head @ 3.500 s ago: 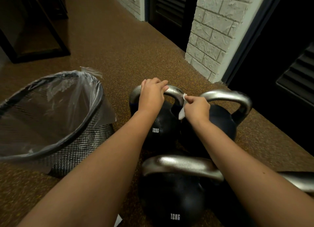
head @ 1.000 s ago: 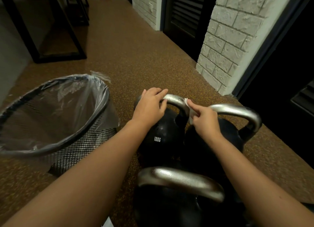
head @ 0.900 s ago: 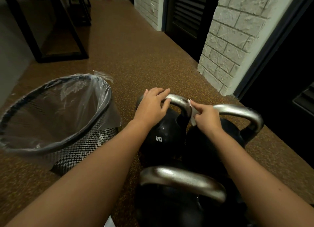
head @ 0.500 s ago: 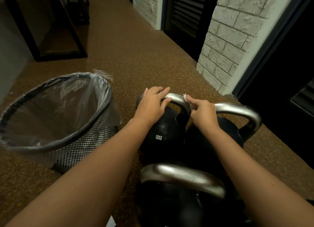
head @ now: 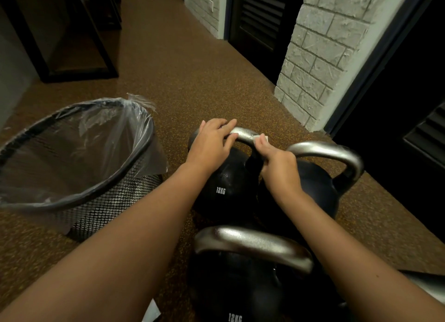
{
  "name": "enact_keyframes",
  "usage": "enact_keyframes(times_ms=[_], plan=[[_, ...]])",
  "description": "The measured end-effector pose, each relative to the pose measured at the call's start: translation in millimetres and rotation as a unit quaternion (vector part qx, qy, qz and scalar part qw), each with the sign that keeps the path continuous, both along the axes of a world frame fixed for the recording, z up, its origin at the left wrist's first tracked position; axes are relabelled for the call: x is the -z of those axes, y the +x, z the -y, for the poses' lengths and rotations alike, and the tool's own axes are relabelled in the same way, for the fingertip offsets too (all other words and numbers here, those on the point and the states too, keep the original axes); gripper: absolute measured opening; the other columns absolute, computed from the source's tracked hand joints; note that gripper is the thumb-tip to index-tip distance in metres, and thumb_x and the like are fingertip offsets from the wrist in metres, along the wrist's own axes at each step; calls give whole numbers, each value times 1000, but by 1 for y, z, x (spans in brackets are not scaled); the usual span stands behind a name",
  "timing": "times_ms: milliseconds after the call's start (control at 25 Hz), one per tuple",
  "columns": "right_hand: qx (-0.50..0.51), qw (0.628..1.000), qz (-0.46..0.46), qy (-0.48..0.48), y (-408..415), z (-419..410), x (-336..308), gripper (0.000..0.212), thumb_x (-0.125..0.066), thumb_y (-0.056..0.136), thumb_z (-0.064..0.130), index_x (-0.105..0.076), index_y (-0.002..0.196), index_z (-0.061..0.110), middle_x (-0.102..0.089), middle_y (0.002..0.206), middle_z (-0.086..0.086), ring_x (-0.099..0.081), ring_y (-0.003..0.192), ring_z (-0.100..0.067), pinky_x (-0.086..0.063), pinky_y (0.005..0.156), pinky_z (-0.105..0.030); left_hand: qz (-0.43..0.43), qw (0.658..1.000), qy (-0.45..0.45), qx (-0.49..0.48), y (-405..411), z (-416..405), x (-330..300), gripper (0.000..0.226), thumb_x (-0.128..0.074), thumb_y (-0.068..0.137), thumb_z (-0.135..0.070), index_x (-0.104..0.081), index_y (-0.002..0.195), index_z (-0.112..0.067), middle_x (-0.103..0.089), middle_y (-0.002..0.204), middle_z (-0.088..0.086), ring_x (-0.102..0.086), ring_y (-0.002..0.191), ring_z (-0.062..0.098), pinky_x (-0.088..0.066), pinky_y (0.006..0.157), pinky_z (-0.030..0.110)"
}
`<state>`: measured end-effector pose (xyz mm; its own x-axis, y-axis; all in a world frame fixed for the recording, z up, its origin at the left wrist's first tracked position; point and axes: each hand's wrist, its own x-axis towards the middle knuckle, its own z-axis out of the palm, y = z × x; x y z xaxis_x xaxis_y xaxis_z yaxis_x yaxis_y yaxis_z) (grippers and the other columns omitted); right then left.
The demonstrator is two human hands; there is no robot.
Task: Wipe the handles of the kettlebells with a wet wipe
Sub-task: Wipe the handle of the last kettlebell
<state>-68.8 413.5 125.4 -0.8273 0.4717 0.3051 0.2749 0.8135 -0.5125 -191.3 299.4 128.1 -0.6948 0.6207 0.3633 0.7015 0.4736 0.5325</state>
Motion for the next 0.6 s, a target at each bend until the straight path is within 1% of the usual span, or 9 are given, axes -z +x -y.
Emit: enact_keyframes(times_ms=[40, 80, 120, 200, 240, 320, 360, 440, 600], plan=[[-6, 1000, 7, 26, -1, 3, 1, 65, -50, 78, -15, -48, 135, 16, -42, 145, -6, -49, 127, -23, -32, 109, -23, 1, 1000, -2, -1, 0, 0, 0, 42, -46, 95, -27, -43, 137, -20, -47, 134, 3, -36, 129, 14, -5, 115, 35], [-7, 999, 15, 38, 0, 3, 4, 68, -49, 77, -16, -47, 136, 16, -41, 145, -6, -50, 126, -26, -34, 109, -28, 3, 1000, -4, 0, 1, 1, -1, 43, -46, 95, -27, -42, 137, -20, -47, 134, 3, -35, 130, 14, -5, 115, 35], [-2, 999, 23, 35, 3, 2, 6, 68, -48, 77, -16, -47, 136, 16, -42, 145, -6, -48, 127, -24, -31, 110, -25, 5, 1000, -5, 1, 1, 1, -2, 43, -46, 95, -27, -42, 137, -20, -46, 135, 3, -35, 130, 14, -4, 115, 35], [33, 998, 48, -7, 11, -1, 9, 62, -44, 81, -14, -48, 135, 17, -47, 141, -8, -43, 131, -21, -22, 105, -13, 8, 1000, -6, 5, 1, 2, -3, 43, -46, 96, -27, -41, 138, -20, -45, 135, 3, -34, 131, 14, -4, 115, 35], [55, 996, 62, -29, 12, 0, 8, 56, -43, 84, -10, -51, 133, 16, -52, 137, -10, -45, 130, -23, -24, 104, -12, 8, 1000, -4, 5, 2, 2, -3, 43, -46, 96, -26, -41, 138, -20, -45, 135, 3, -34, 131, 14, -4, 115, 35], [85, 993, 71, -51, 7, 5, 0, 45, -43, 90, -1, -54, 130, 16, -61, 124, -14, -51, 122, -30, -35, 100, -23, 5, 1000, 0, 2, 3, 1, -3, 43, -46, 96, -25, -42, 138, -20, -46, 135, 3, -35, 130, 15, -4, 115, 35], [94, 992, 65, -49, 2, 10, -6, 43, -42, 92, 2, -54, 131, 17, -61, 124, -15, -52, 121, -31, -35, 99, -26, 4, 1000, 1, 0, 3, 1, -3, 43, -46, 96, -25, -42, 138, -20, -46, 135, 4, -35, 130, 15, -5, 116, 36], [96, 994, 40, -40, -7, 22, -15, 47, -41, 91, 0, -50, 134, 18, -54, 134, -10, -49, 124, -29, -32, 103, -24, -1, 1000, 1, -2, 3, 1, -2, 43, -46, 95, -24, -42, 138, -19, -46, 134, 4, -35, 130, 16, -5, 116, 36], [74, 997, 34, 0, -5, 32, -14, 55, -43, 86, -6, -46, 136, 15, -49, 139, -9, -50, 122, -30, -34, 104, -30, -1, 1000, -10, 5, 2, 2, -3, 43, -45, 96, -24, -41, 138, -20, -45, 136, 4, -34, 131, 16, -6, 116, 36]])
